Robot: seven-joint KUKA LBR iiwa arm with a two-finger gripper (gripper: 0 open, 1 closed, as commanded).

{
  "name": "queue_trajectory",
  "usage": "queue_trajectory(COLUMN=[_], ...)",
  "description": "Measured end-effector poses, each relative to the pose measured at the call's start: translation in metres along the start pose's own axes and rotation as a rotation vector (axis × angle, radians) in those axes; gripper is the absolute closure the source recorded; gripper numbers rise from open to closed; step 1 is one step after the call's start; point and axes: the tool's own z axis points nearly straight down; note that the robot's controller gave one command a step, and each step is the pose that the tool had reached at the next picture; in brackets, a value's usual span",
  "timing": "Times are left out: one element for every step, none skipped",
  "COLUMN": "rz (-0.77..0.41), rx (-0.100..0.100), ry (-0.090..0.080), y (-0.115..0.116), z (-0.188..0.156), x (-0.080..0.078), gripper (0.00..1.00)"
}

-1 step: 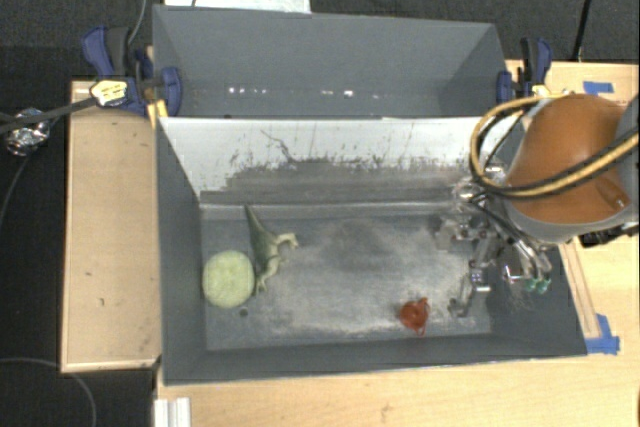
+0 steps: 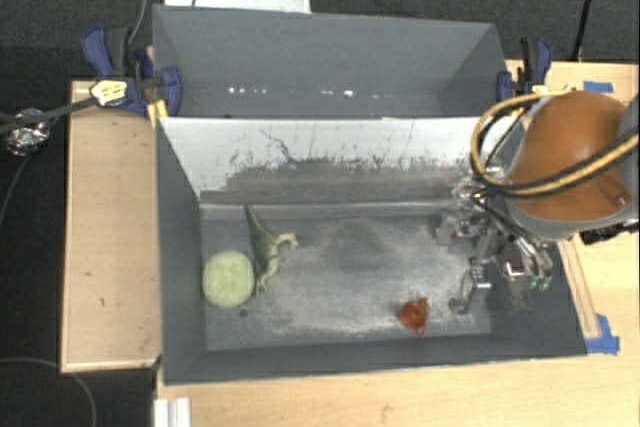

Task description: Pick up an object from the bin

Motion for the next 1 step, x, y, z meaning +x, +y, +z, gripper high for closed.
queue_trajectory(rz=[-0.026], rx=[0.001], ry=[-0.006], y=[0.0021], z=[0.0419], x=[-0.0024], gripper=[0.0])
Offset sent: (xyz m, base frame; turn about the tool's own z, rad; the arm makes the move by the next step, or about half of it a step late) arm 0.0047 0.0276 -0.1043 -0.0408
